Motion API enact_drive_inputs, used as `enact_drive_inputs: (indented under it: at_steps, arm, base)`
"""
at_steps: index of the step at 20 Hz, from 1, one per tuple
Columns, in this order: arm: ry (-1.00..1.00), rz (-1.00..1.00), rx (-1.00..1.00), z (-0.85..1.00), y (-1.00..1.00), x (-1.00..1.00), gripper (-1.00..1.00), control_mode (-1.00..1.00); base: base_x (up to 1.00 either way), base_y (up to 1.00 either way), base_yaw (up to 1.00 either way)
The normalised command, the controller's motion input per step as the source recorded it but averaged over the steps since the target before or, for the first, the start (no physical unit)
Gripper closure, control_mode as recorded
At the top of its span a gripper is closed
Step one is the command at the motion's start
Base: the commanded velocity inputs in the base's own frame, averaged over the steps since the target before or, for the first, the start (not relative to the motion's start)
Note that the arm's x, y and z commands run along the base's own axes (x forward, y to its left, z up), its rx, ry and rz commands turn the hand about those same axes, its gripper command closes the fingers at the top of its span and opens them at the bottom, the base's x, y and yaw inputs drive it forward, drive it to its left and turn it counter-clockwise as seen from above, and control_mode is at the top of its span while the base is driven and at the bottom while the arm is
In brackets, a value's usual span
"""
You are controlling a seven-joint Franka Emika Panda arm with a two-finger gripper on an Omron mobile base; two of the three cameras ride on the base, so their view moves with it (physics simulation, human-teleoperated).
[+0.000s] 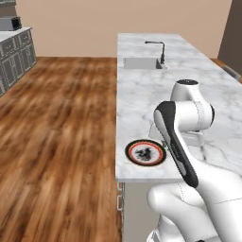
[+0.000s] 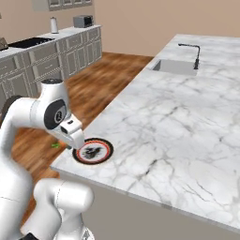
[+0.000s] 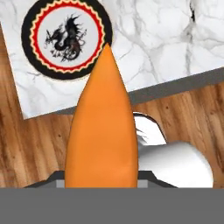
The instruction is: Pick the carrot from the counter and place it in the microwave.
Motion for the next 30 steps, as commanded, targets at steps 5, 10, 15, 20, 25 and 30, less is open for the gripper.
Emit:
enact_drive_inputs:
  at_steps: [5,10,15,20,25,30]
  arm:
    - [0.02,0.46,0.00,0.55,0.00,-0.62,1.00,-1.00]
    - [0.00,0.16,0.00,0.18,-0.03,-0.37,1.00,-1.00]
    - [0.00,0.00,0.00,0.00,0.00,0.00,1.00,-1.00]
    - [0.00,0.00,0.00,-0.01,-0.04,-0.15,1.00,1.00]
    - [0.00,0.00,0.00,0.00,0.00,0.00,1.00,1.00]
    - [0.00,0.00,0.00,0.00,0.00,0.00,1.00,1.00]
  base:
    - [0.00,0.00,0.00]
    - [0.00,0.00,0.00]
    - [0.00,0.00,0.00]
    - [-0.60,-0.21,0.22]
    - [-0.62,-0.26,0.81]
    - [-0.22,0.00,1.00]
